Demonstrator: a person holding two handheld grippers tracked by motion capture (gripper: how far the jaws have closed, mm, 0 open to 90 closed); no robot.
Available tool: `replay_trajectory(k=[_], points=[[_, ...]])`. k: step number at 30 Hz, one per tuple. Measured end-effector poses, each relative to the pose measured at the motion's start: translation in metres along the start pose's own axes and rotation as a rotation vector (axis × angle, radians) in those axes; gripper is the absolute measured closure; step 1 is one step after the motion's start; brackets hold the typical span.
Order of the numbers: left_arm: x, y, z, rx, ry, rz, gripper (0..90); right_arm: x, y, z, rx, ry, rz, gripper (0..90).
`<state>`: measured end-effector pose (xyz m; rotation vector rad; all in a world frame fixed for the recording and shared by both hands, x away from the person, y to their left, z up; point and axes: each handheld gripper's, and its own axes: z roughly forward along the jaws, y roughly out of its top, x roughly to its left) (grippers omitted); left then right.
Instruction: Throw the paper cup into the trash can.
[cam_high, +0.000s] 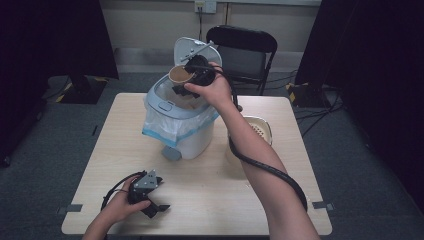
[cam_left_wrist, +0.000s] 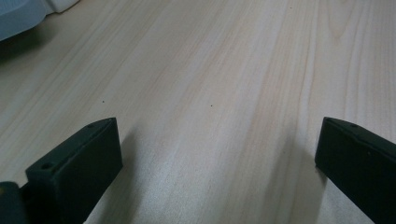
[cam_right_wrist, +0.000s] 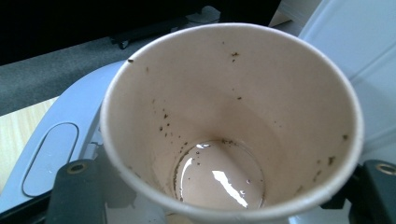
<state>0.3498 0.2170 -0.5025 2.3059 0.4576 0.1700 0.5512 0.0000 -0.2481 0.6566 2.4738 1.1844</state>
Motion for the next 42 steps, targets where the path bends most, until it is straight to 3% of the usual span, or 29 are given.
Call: replay_trajectory(k=[7,11,17,42], points=[[0.0,0.0,0.0,0.0,0.0,0.0,0.0,0.001,-0.002,0.001,0.0,0.004,0.002,25.4],[0.0,0.0,0.0,0.0,0.001,-0.002,0.0,0.001,-0.004,0.001,-0.006,0.002,0.025,17.6],[0.0,0.0,0.0,0.0,0.001,-0.003,0.0,0.0,-0.007,-0.003,0.001,0.021,0.044,14.2],[0.0,0.0,0.0,0.0,0.004,0.002,0.0,0.004,-0.029,-0.042,0.022,0.064,0.025,17.1]])
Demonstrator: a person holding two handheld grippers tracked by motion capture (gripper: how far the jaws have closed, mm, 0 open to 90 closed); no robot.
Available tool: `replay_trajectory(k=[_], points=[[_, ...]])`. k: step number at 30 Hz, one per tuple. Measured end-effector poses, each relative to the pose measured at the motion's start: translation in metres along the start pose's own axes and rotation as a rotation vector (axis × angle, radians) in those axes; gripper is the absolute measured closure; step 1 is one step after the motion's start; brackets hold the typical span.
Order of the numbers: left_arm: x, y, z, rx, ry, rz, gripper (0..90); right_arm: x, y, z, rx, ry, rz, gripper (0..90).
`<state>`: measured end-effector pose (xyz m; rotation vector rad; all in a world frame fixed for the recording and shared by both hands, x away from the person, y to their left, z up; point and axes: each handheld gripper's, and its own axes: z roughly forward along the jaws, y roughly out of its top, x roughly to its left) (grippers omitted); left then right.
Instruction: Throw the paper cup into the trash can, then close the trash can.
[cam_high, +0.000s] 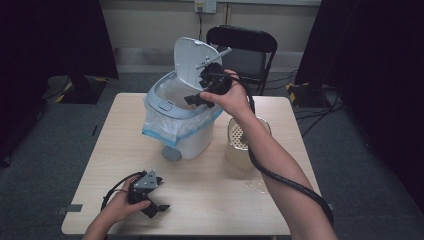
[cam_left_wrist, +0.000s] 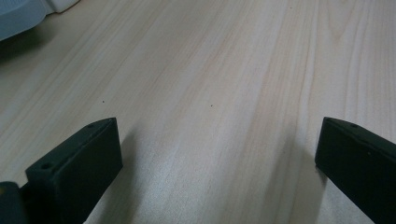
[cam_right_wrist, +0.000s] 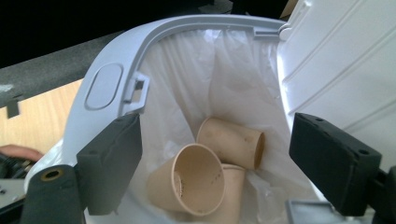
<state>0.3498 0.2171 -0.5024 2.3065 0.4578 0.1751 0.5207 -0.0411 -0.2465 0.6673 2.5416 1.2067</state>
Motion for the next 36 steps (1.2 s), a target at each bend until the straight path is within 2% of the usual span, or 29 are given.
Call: replay_trajectory(k=[8,21,36], points=[[0.0,0.0,0.0,0.0,0.0,0.001,0.0,0.0,-0.009,-0.009,0.008,0.008,-0.008,17.1],[0.0,0.0,0.0,0.0,0.0,0.001,0.0,0.006,-0.014,-0.027,0.032,0.002,-0.041,17.5],[0.0,0.0,0.0,0.001,0.001,0.001,0.0,-0.005,-0.026,-0.044,0.047,-0.006,-0.026,17.6]])
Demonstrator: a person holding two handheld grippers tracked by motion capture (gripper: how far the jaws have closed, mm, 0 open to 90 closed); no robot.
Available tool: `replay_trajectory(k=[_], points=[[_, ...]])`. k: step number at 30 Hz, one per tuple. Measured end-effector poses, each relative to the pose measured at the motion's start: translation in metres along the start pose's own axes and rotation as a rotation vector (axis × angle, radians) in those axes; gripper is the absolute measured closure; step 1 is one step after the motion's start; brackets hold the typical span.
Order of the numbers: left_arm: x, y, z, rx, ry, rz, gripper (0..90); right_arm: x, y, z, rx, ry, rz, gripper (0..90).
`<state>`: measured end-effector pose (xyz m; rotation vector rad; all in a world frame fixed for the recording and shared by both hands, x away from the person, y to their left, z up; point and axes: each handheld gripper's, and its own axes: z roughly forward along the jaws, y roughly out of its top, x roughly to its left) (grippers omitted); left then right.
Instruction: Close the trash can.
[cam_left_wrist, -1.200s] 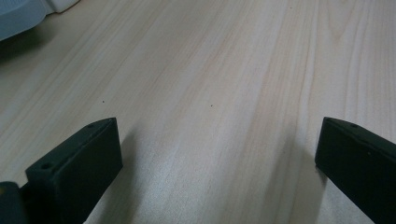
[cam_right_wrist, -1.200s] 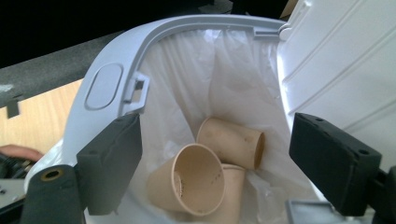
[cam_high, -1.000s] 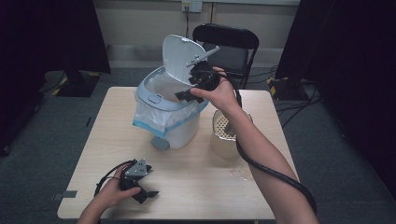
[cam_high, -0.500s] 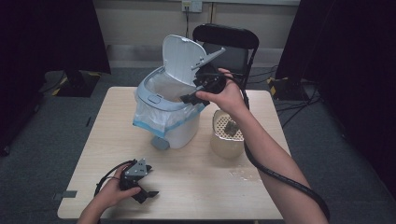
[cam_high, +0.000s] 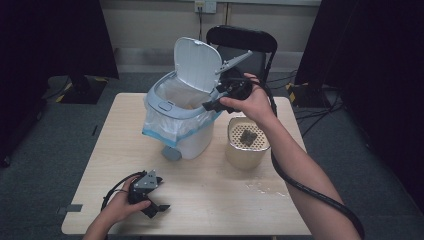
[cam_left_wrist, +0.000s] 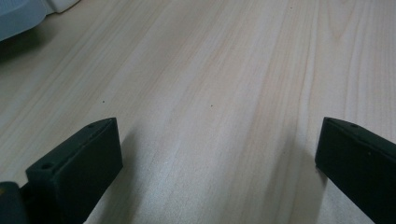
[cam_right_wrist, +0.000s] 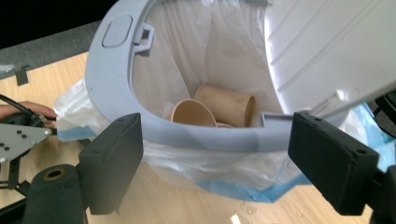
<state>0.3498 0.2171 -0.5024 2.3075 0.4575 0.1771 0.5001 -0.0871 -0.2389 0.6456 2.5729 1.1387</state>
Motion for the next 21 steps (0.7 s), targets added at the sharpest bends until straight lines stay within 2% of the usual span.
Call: replay_trajectory(k=[11,21], points=[[0.0,0.0,0.0,-0.001,0.0,-0.001,0.0,-0.011,-0.01,-0.002,0.003,-0.014,0.037,17.7],[0.0,0.0,0.0,0.0,-0.001,0.001,0.0,-0.026,-0.001,0.003,-0.021,-0.044,0.065,18.1]])
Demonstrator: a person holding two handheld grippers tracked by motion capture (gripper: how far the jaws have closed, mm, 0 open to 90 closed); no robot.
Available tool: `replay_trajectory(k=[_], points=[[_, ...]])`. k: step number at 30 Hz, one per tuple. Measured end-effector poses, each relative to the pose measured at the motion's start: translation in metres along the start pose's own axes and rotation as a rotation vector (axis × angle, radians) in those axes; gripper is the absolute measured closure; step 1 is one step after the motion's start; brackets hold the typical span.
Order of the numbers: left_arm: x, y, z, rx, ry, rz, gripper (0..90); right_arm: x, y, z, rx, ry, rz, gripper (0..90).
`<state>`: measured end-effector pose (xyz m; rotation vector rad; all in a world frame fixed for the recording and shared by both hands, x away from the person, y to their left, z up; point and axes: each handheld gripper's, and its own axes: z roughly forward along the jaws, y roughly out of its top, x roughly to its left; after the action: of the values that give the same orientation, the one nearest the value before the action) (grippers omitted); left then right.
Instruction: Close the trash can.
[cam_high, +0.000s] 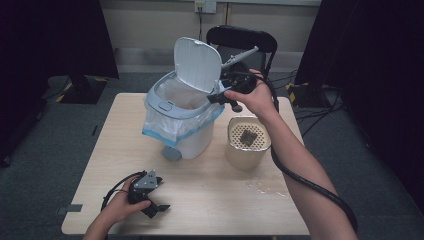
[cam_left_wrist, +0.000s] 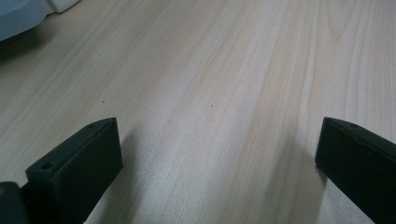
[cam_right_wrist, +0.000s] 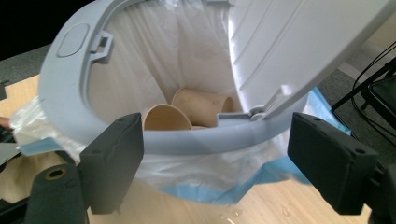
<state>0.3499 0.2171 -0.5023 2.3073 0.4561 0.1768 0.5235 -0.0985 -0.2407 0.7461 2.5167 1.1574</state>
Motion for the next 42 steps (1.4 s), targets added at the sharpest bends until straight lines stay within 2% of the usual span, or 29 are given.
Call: replay_trajectory(k=[6,11,17,22,27,31,33,38,42], points=[[0.0,0.0,0.0,0.001,0.0,0.0,0.0,-0.013,0.003,0.006,-0.017,-0.012,0.027,18.1],[0.0,0.0,0.0,0.0,-0.001,-0.002,0.0,-0.016,0.007,0.011,-0.008,-0.017,0.021,18.3],[0.0,0.0,0.0,0.001,-0.002,-0.001,0.0,-0.011,0.015,0.011,-0.038,0.009,0.008,21.2],[0.0,0.0,0.0,0.0,-0.002,-0.001,0.0,-0.012,0.014,0.011,-0.046,0.013,0.013,22.0],[0.0,0.0,0.0,0.001,-0.002,-0.001,0.0,-0.009,0.016,0.009,-0.038,0.015,-0.001,22.9],[0.0,0.0,0.0,0.001,-0.002,0.0,0.0,-0.006,0.019,0.007,-0.056,0.019,-0.02,23.9],[0.0,0.0,0.0,0.001,-0.002,-0.001,0.0,-0.003,0.021,0.006,-0.068,0.027,-0.022,23.9],[0.0,0.0,0.0,0.0,-0.004,-0.003,0.0,0.007,0.027,0.005,-0.064,0.006,-0.063,21.1],[0.0,0.0,0.0,0.0,-0.004,-0.003,0.0,0.013,0.03,0.006,-0.067,0.016,-0.076,21.1]])
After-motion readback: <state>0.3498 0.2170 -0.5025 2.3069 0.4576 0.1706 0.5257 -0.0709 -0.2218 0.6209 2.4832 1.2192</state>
